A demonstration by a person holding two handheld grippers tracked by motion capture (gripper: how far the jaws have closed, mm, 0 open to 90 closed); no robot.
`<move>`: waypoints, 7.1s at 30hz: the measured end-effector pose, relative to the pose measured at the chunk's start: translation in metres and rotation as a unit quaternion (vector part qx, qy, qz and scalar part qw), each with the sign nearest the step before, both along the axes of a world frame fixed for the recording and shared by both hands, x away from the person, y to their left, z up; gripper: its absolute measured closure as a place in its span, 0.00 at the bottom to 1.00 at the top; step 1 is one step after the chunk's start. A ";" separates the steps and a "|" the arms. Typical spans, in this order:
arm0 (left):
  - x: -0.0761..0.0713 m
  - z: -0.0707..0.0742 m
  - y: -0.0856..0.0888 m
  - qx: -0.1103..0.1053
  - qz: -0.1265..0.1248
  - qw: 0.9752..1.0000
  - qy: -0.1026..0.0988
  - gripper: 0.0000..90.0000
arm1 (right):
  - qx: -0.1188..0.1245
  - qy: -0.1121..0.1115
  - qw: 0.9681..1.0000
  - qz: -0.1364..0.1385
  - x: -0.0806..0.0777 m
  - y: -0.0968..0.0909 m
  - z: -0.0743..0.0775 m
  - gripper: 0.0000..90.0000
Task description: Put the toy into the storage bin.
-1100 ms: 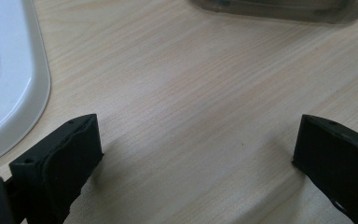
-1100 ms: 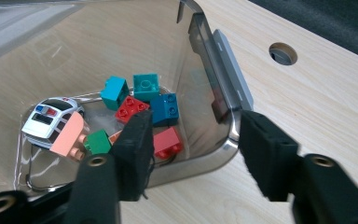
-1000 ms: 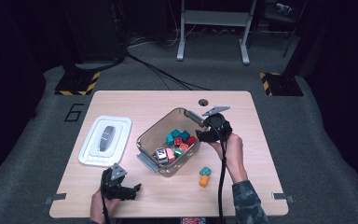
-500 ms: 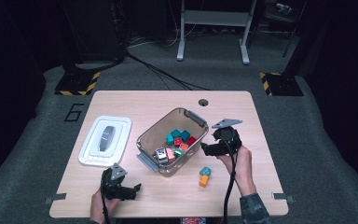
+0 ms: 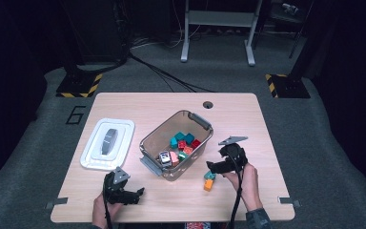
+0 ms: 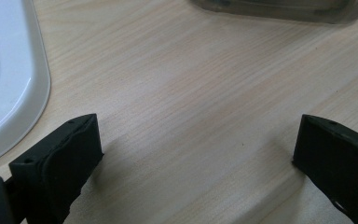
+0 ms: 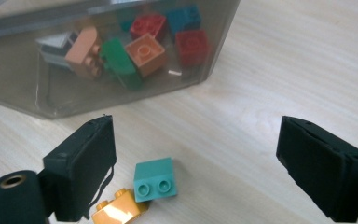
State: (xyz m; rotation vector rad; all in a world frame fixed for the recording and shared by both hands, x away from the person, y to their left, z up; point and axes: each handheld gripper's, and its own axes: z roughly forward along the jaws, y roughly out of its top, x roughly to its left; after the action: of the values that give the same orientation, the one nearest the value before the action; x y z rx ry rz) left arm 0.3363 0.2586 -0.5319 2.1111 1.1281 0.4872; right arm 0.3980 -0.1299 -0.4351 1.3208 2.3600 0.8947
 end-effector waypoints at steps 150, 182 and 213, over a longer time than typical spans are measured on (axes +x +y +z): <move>0.000 0.000 0.000 0.001 -0.001 1.000 0.001 0.01 | -0.018 -0.074 0.997 0.022 0.039 0.030 0.085 0.65; 0.000 0.000 0.000 0.000 -0.001 1.000 0.001 0.01 | -0.045 -0.028 0.996 0.066 0.053 0.061 0.058 0.65; 0.000 0.000 0.000 0.000 -0.001 1.000 0.001 0.01 | -0.001 -0.025 0.999 0.044 0.003 0.019 0.041 0.12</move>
State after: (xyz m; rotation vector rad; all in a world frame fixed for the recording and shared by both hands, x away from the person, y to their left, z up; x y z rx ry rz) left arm 0.3362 0.2586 -0.5318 2.1126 1.1278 0.4835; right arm 0.4006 -0.1110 -0.3937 1.1895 2.3960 0.9392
